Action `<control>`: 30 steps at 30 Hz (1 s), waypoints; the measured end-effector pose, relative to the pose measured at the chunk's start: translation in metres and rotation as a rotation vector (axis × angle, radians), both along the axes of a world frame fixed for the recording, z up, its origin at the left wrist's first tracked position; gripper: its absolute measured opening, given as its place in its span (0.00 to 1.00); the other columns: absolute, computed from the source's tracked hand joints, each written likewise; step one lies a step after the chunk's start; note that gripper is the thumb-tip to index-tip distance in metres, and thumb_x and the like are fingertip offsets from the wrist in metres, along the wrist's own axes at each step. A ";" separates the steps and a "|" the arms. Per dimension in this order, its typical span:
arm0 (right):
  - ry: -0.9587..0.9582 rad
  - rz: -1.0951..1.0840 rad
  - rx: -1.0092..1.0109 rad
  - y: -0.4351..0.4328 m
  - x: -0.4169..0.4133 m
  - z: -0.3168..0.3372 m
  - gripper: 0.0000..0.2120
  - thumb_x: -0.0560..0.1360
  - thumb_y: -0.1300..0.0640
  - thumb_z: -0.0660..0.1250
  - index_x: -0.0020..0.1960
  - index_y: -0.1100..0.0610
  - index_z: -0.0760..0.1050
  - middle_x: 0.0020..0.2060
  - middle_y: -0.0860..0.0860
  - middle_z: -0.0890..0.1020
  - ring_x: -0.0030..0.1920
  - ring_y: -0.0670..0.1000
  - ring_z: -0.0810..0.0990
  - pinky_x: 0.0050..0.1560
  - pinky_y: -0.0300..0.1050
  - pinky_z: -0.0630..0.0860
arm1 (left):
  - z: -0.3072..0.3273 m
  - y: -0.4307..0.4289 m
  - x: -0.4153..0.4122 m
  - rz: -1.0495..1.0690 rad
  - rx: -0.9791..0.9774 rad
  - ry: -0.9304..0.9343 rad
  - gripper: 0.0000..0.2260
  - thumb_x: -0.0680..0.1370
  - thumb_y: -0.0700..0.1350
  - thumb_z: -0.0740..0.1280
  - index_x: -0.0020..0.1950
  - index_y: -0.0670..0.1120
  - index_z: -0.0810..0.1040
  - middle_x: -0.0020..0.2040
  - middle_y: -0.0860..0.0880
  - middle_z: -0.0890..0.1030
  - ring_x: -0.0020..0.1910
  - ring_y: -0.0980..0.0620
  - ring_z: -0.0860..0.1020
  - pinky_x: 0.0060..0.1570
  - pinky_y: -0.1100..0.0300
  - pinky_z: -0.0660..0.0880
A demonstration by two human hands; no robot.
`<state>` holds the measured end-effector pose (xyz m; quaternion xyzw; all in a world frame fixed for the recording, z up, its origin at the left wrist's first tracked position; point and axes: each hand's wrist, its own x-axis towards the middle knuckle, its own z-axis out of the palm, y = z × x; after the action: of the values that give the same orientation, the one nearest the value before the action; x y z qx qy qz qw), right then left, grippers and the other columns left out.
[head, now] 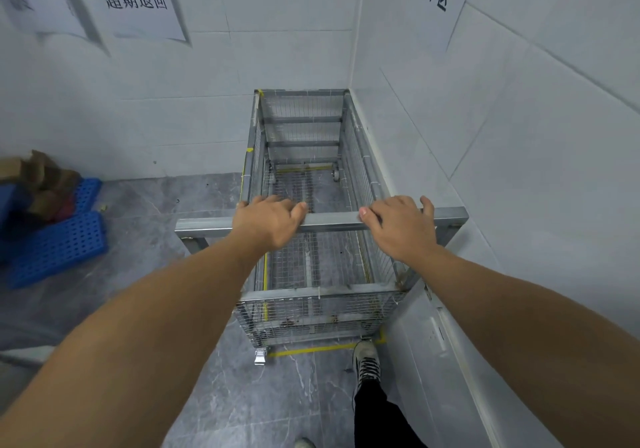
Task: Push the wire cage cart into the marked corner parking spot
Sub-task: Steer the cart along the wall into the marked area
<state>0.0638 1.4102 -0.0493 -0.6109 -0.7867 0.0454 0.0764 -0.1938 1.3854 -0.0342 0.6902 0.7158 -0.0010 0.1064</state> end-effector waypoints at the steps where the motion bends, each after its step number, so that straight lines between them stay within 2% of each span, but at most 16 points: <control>1: -0.001 -0.001 0.016 -0.001 0.000 -0.001 0.29 0.79 0.34 0.40 0.51 0.44 0.78 0.51 0.46 0.81 0.62 0.52 0.73 0.69 0.67 0.54 | 0.000 -0.001 0.000 -0.001 0.007 -0.002 0.32 0.79 0.64 0.39 0.61 0.50 0.77 0.63 0.42 0.77 0.66 0.40 0.70 0.67 0.37 0.62; 7: -0.009 0.001 0.074 -0.006 0.001 -0.003 0.26 0.80 0.37 0.42 0.53 0.45 0.78 0.51 0.46 0.81 0.60 0.53 0.74 0.69 0.66 0.56 | 0.000 -0.003 0.002 -0.013 0.032 0.000 0.33 0.77 0.65 0.38 0.61 0.51 0.76 0.62 0.43 0.77 0.65 0.42 0.71 0.66 0.39 0.63; 13: -0.029 0.067 0.082 -0.009 0.005 -0.001 0.25 0.80 0.36 0.44 0.58 0.46 0.75 0.54 0.47 0.80 0.59 0.53 0.74 0.66 0.64 0.58 | -0.003 -0.009 -0.004 -0.078 0.060 -0.007 0.33 0.77 0.69 0.41 0.67 0.54 0.73 0.65 0.47 0.77 0.66 0.45 0.71 0.65 0.41 0.64; 17: -0.073 0.112 0.063 -0.010 0.009 0.003 0.26 0.79 0.33 0.44 0.62 0.46 0.72 0.57 0.47 0.78 0.60 0.53 0.73 0.66 0.62 0.58 | 0.000 -0.013 -0.010 -0.132 0.051 -0.021 0.35 0.75 0.71 0.40 0.66 0.54 0.73 0.64 0.49 0.77 0.64 0.47 0.71 0.63 0.43 0.66; 30: -0.113 0.103 0.048 -0.014 0.007 0.008 0.28 0.78 0.33 0.43 0.62 0.47 0.72 0.57 0.47 0.78 0.58 0.53 0.73 0.62 0.57 0.61 | -0.003 -0.014 -0.011 -0.146 0.103 -0.009 0.35 0.75 0.72 0.39 0.62 0.54 0.74 0.60 0.50 0.78 0.61 0.47 0.73 0.61 0.42 0.68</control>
<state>0.0704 1.3966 -0.0414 -0.5694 -0.8209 -0.0043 0.0439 -0.2047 1.3715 -0.0370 0.7450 0.6623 0.0314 0.0737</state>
